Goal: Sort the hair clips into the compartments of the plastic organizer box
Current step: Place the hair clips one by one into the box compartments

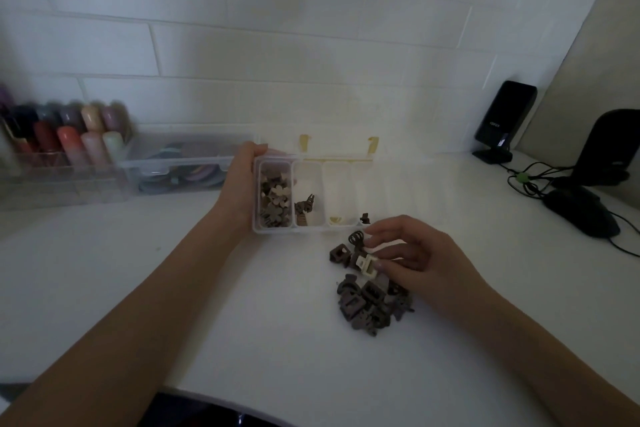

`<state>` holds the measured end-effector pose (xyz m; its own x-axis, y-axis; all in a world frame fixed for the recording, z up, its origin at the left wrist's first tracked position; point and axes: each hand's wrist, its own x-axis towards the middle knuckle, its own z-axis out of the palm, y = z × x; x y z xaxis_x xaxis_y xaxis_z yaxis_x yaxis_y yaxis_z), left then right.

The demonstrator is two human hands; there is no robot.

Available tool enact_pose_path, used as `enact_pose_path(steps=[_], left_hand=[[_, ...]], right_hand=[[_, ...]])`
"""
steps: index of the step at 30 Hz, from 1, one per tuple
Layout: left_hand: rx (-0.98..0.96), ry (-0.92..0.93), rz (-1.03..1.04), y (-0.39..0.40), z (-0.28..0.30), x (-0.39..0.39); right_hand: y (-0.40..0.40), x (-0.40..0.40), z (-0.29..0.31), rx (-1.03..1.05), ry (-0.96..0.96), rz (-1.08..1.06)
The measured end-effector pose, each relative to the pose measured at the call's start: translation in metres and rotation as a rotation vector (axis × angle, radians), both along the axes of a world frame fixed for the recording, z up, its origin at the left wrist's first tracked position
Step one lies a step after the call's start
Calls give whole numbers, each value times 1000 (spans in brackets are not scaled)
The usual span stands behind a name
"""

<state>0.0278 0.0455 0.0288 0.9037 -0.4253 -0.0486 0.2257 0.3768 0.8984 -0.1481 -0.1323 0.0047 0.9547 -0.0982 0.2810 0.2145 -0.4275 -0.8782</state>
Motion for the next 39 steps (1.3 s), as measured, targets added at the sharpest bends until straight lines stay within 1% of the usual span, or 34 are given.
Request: enact_pose_path(steps=[5,10,14,16,17,19,21,23,27,30,33,36,39], left_hand=[[19,4,4,-1,-1,1],[37,10,-6,-1,0,1],[43,8,-10,-2,-1,1],[44,3,-16,-2,-1,1],[48,-2,-18,-2,-2,1],[50,-4,-16,-2,-2,1],[41,-3,-17,-2,-2,0],[16,-7,-25,-3,-1,-2],[-36,-21,-35,-4,-2,-5],[-34,-60,-41,-3,-2,-5],[-18,-103,-54,-4,-2,-7],[-12,-97,-42,-6,-4,-6],[-3,-77,-44,-5,-5,-6]], right_hand=[[-1,1,2,46,9,-24],[-1,1,0,-18,7,-17],[1,-2,1,-125,-25,-31],[2,-1,2,-140,-47,-33],[2,-1,3,-103,-58,-29],[2,-2,7,39,-65,-13],[3,-4,12,153,-90,-43],[3,-4,15,169,-149,-132],[3,-4,13,17,-271,-342],[5,-5,13,-102,-362,-449],[7,0,11,-314,-419,-518],[6,12,3,-551,-435,-520],[7,17,-4,-630,-460,-476]])
